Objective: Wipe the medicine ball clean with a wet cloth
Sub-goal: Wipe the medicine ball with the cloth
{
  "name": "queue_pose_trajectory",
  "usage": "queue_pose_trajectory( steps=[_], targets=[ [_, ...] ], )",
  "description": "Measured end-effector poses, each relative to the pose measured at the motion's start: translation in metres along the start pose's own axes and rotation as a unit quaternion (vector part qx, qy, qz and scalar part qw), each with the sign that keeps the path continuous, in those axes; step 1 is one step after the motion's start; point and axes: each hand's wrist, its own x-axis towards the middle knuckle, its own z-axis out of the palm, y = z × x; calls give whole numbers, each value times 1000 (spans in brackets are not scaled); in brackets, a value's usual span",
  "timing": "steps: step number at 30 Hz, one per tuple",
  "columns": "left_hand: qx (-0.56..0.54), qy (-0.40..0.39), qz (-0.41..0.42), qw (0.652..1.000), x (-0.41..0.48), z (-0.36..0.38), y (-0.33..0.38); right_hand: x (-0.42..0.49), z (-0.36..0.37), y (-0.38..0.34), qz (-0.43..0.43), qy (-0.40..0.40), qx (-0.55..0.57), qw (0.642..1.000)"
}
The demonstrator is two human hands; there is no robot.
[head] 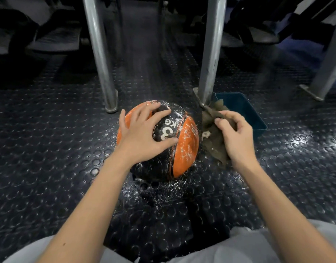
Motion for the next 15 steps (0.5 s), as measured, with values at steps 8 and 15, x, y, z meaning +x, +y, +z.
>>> queue_pose_trajectory(
  steps=[8, 15],
  targets=[
    [13, -1, 6, 1000, -2, -1, 1, -8, -1, -3, -157, -68, -69, 983],
    [37, 4, 5, 999, -2, 1, -3, -12, 10, 24, -215, -121, -175, 953]
  ],
)
